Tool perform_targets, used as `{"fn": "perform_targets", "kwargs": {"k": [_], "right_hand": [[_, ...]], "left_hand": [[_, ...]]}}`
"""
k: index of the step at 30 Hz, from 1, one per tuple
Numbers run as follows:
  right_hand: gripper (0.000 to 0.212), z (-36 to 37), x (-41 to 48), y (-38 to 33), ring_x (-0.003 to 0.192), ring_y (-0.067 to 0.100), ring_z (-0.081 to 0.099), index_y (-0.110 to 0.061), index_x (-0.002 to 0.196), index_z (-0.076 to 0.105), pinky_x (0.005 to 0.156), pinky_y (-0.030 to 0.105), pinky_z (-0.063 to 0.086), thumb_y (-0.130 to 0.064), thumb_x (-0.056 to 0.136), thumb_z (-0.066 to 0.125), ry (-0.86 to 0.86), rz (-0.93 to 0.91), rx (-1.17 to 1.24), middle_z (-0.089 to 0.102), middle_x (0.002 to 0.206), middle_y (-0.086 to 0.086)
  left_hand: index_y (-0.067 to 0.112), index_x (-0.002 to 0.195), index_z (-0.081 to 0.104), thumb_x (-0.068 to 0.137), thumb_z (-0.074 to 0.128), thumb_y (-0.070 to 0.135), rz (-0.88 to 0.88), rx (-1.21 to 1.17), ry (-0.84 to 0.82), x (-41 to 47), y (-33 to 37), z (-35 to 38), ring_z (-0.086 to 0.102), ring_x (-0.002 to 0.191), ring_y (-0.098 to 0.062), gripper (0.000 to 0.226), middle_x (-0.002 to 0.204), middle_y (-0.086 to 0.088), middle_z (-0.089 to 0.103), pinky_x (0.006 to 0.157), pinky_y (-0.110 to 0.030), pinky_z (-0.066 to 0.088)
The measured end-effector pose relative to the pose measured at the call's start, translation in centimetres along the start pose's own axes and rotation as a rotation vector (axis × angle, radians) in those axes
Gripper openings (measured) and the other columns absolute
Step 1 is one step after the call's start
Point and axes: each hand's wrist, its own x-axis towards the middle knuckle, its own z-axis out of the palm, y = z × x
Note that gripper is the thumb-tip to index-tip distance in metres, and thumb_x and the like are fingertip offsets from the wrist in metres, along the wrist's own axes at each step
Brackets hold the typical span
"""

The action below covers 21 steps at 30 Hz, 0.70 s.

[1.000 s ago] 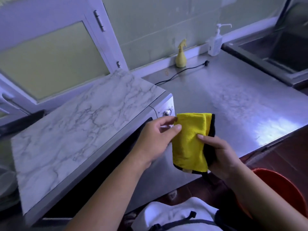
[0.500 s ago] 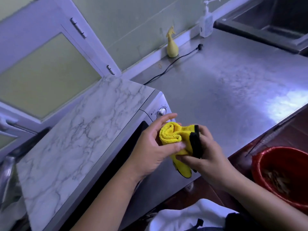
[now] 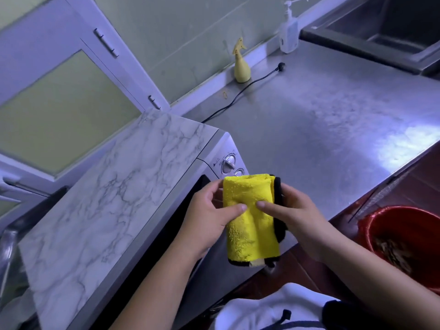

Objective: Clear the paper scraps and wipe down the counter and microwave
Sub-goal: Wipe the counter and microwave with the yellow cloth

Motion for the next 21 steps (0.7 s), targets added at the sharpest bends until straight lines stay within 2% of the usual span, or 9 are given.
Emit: {"fn": "perform_targets", "kwargs": {"k": [3, 5, 7, 9, 12, 15, 18, 21], "right_hand": [[0.022, 0.6, 0.9, 0.7, 0.076, 0.012, 0.069, -0.035, 0.088, 0.073, 0.067, 0.026, 0.051, -0.014, 0.085, 0.077, 0.313, -0.153, -0.453, 0.074, 0.086, -0.001], [0.018, 0.9, 1.7, 0.8, 0.077, 0.012, 0.064, -0.036, 0.083, 0.067, 0.066, 0.030, 0.048, -0.021, 0.082, 0.077, 0.444, -0.220, -0.656, 0.068, 0.085, -0.003], [0.010, 1.0, 2.2, 0.4, 0.080, 0.018, 0.066, -0.024, 0.087, 0.070, 0.070, 0.037, 0.053, -0.024, 0.078, 0.074, 0.493, -0.211, -0.593, 0.070, 0.085, 0.002], [0.016, 0.7, 2.6, -0.4, 0.078, 0.022, 0.069, -0.015, 0.090, 0.072, 0.074, 0.045, 0.057, -0.016, 0.074, 0.071, 0.501, -0.147, -0.377, 0.073, 0.085, 0.009], [0.020, -0.4, 2.6, -1.4, 0.086, 0.030, 0.074, -0.012, 0.100, 0.072, 0.069, 0.045, 0.062, -0.005, 0.081, 0.069, 0.382, 0.061, 0.041, 0.076, 0.098, 0.015], [0.032, -1.3, 2.1, -1.6, 0.094, 0.032, 0.074, -0.010, 0.107, 0.073, 0.068, 0.039, 0.062, -0.017, 0.076, 0.070, 0.209, 0.220, 0.293, 0.075, 0.108, 0.015], [0.030, -2.7, 1.7, -2.5, 0.096, 0.025, 0.074, -0.020, 0.097, 0.080, 0.071, 0.036, 0.061, -0.034, 0.072, 0.073, 0.045, 0.212, 0.146, 0.075, 0.109, 0.009], [0.050, -4.3, 1.5, -4.0, 0.099, 0.021, 0.072, -0.024, 0.108, 0.078, 0.077, 0.034, 0.060, -0.046, 0.064, 0.083, -0.137, 0.233, -0.076, 0.074, 0.113, 0.009]], "left_hand": [[0.033, 0.112, 0.066, 0.076, 0.078, 0.017, 0.100, 0.264, 0.176, 0.0, -0.1, 1.2, 0.067, 0.087, -0.006, 0.041, 0.096, 0.011, 0.071, 0.078, -0.031, 0.057], [0.035, 0.111, 0.065, 0.078, 0.076, 0.025, 0.175, 0.319, 0.216, 0.0, 0.1, 2.0, 0.064, 0.088, -0.004, 0.036, 0.099, 0.012, 0.068, 0.077, -0.030, 0.056], [0.037, 0.119, 0.062, 0.079, 0.075, 0.027, 0.209, 0.281, 0.156, 0.0, 0.0, 2.5, 0.063, 0.095, -0.003, 0.043, 0.107, 0.015, 0.066, 0.081, -0.028, 0.056], [0.043, 0.126, 0.056, 0.078, 0.076, 0.022, 0.181, 0.126, 0.081, -0.1, -0.3, 2.6, 0.064, 0.102, -0.007, 0.056, 0.114, 0.014, 0.065, 0.085, -0.030, 0.057], [0.047, 0.132, 0.046, 0.077, 0.076, 0.010, 0.075, -0.173, -0.036, -0.5, -1.3, 2.2, 0.065, 0.109, -0.021, 0.073, 0.121, 0.002, 0.066, 0.090, -0.040, 0.057], [0.046, 0.130, 0.045, 0.079, 0.074, 0.005, 0.046, -0.243, -0.147, -1.1, -1.9, 2.0, 0.068, 0.099, -0.027, 0.072, 0.111, -0.012, 0.070, 0.092, -0.048, 0.056], [0.043, 0.128, 0.052, 0.075, 0.076, 0.003, 0.071, -0.267, -0.137, -1.4, -1.4, 0.5, 0.068, 0.087, -0.024, 0.071, 0.102, -0.014, 0.072, 0.082, -0.039, 0.058], [0.039, 0.137, 0.050, 0.076, 0.078, 0.002, 0.088, -0.238, -0.254, -1.5, -0.4, -2.4, 0.068, 0.088, -0.025, 0.077, 0.108, -0.016, 0.071, 0.079, -0.034, 0.057]]}}
